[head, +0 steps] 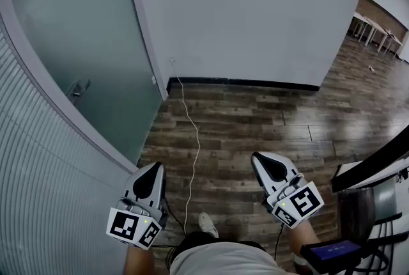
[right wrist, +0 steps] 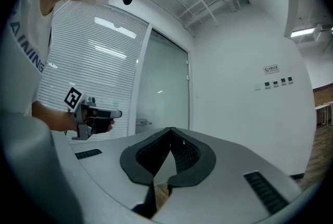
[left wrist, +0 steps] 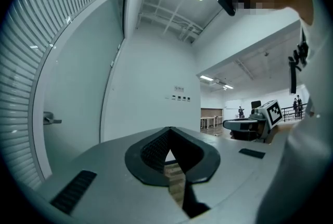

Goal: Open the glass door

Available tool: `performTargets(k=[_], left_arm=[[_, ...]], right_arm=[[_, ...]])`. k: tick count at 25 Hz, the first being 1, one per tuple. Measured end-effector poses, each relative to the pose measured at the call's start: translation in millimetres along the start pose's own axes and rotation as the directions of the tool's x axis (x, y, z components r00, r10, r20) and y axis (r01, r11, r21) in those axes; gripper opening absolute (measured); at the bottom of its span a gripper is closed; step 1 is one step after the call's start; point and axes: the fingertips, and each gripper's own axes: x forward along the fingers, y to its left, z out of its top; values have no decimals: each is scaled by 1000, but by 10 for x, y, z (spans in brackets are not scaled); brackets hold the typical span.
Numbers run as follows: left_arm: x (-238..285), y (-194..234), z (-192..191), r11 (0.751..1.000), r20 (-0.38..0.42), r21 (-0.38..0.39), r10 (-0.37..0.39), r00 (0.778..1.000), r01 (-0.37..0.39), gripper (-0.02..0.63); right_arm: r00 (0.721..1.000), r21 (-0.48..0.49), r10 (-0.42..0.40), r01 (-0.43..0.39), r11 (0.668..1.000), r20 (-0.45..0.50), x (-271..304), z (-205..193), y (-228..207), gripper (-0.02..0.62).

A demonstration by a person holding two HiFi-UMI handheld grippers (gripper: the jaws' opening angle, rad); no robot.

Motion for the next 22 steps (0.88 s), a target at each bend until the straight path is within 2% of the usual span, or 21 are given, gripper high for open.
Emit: performTargets(k=[7,14,22], left_arm=[[553,930,177,999,10,18,37,999,-38,-2],[636,1599,145,991,10,11,130,991,-130,-2],[772,2246,4,956,47,7,293,955,-294,-2]], right_arm=[[998,16,61,-61,998,23,1164,44,-132,0],[986,14,164,-165,986,30,2027,17,-111,0],[931,3,360,-360,933,55,3067,-171,-68,0]])
